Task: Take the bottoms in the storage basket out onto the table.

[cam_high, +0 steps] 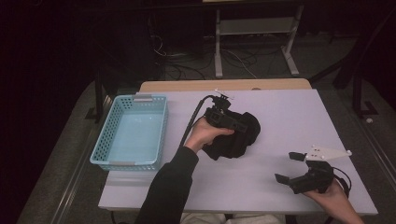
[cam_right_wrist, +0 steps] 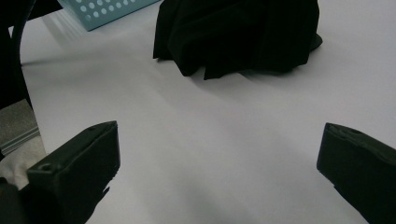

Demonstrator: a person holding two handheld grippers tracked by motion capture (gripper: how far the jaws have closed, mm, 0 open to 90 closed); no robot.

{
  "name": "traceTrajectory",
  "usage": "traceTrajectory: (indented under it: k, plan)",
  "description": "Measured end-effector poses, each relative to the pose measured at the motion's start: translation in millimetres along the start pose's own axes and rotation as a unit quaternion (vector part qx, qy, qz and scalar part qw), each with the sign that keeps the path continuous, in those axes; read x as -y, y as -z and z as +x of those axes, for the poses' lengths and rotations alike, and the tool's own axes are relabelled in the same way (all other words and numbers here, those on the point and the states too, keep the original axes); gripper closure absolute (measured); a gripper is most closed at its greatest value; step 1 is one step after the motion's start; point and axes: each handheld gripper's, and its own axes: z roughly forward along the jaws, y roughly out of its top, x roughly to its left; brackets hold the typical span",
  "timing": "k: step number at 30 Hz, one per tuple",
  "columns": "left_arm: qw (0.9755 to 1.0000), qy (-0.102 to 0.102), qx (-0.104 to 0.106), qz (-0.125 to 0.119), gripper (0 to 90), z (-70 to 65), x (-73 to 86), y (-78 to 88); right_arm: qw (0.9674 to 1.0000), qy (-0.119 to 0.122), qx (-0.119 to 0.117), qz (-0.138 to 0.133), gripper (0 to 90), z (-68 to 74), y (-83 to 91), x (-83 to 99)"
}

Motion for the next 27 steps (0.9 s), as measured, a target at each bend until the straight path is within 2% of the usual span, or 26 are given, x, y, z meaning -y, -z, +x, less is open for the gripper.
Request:
traceTrajectory:
  k: [2, 8, 10, 12, 13, 14, 17, 27]
  plan:
    - [1.0000, -0.003, -0.005, -0.004, 31.9, -0.1, 0.7, 3.2, 1.0000, 0.002, 0.000, 0.001, 0.0, 0.5, -0.2, -0.1]
    - [0.9998, -0.015, -0.012, -0.010, 22.8, -0.5, 3.1, 14.9, 1.0000, 0.001, 0.000, 0.000, 0.0, 0.8, -0.1, -0.3]
    - [0.9996, -0.016, -0.013, -0.020, 16.6, -0.8, 4.1, 21.9, 1.0000, 0.001, 0.000, 0.000, 0.0, 0.7, -0.1, -0.1]
    - [0.9995, -0.016, -0.016, -0.023, 14.7, -0.9, 4.5, 25.0, 1.0000, 0.001, 0.000, 0.000, 0.0, 0.8, -0.1, -0.1]
    - [0.9994, -0.017, -0.017, -0.024, 10.1, -0.7, 5.0, 27.5, 1.0000, 0.001, 0.000, 0.000, 0.0, 0.7, -0.2, 0.0]
    - [0.9994, -0.016, -0.018, -0.024, 10.1, -0.8, 5.5, 29.7, 1.0000, 0.001, 0.000, 0.000, 0.0, 0.7, -0.2, 0.0]
    - [0.9992, -0.019, -0.025, -0.025, 0.9, -1.0, 7.0, 34.9, 1.0000, 0.000, 0.000, 0.000, 0.0, 0.8, -0.2, -0.2]
    - [0.9974, -0.015, -0.049, -0.051, 0.0, 3.4, 15.7, 59.6, 1.0000, 0.001, 0.000, 0.000, 0.0, 0.6, -0.6, 0.0]
